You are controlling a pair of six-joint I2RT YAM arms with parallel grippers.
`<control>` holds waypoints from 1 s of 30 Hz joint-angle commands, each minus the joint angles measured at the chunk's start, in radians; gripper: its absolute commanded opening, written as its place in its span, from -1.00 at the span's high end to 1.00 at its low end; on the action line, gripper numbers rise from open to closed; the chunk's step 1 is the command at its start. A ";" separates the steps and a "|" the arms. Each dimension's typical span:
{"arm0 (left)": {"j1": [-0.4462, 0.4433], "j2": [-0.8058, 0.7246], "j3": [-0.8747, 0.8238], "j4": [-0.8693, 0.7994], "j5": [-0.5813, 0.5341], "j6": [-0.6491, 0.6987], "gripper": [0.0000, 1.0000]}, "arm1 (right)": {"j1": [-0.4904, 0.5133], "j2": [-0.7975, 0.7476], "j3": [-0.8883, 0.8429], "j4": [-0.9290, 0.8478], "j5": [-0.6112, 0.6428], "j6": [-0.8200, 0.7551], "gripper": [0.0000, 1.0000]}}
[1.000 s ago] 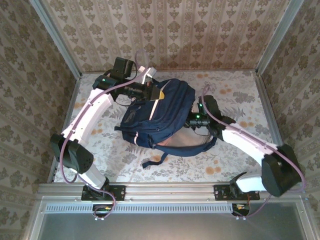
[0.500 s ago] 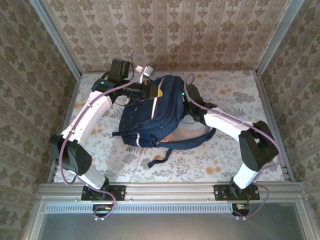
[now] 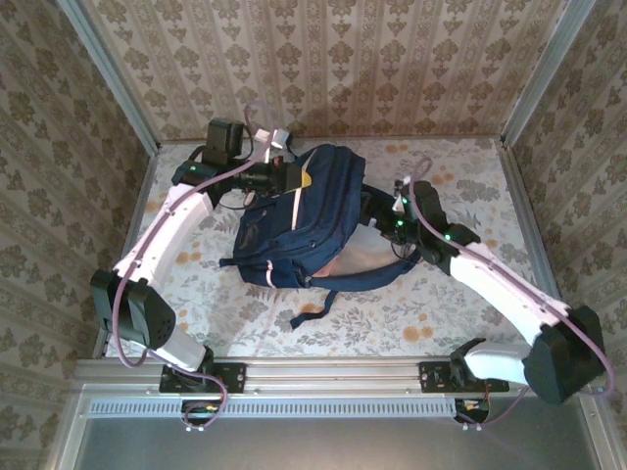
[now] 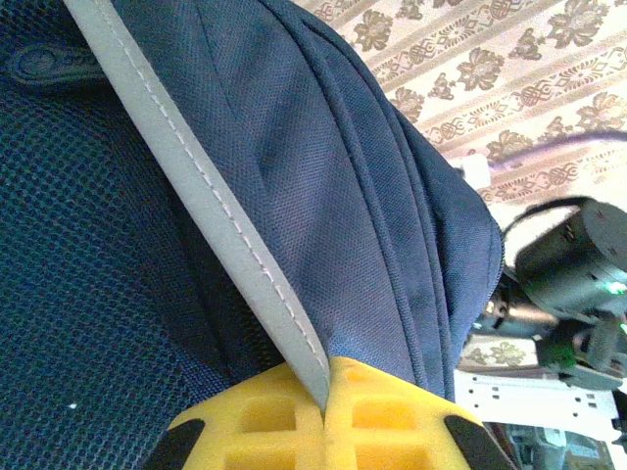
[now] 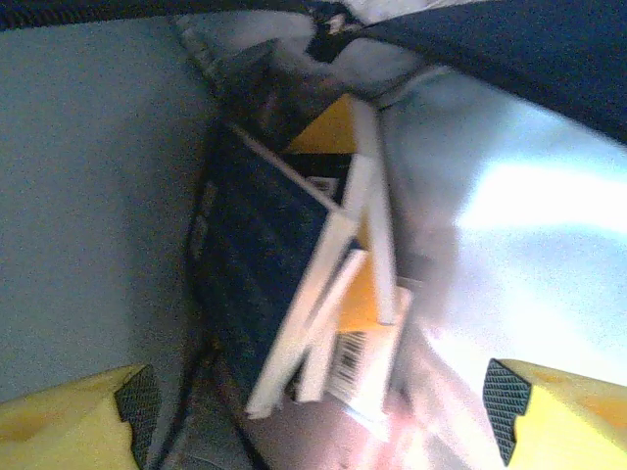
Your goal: Pack the student bag
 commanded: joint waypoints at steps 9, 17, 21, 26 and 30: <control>-0.178 0.120 0.006 0.098 -0.170 0.021 0.95 | 0.005 -0.465 -0.249 -0.172 0.301 -0.119 -0.55; -0.275 0.275 0.059 0.060 -0.273 0.047 0.74 | 0.111 -0.582 -0.322 -0.146 0.216 -0.201 -0.17; -0.269 0.280 0.073 0.029 -0.309 0.043 0.46 | 0.306 -0.533 -0.346 -0.104 0.348 -0.231 -0.12; -0.209 0.099 -0.010 0.040 -0.359 0.026 0.10 | 0.619 -0.417 -0.384 0.059 0.565 -0.243 -0.02; -0.169 -0.094 -0.143 0.045 -0.438 0.001 -0.03 | 0.756 -0.236 -0.368 0.123 0.653 -0.110 0.00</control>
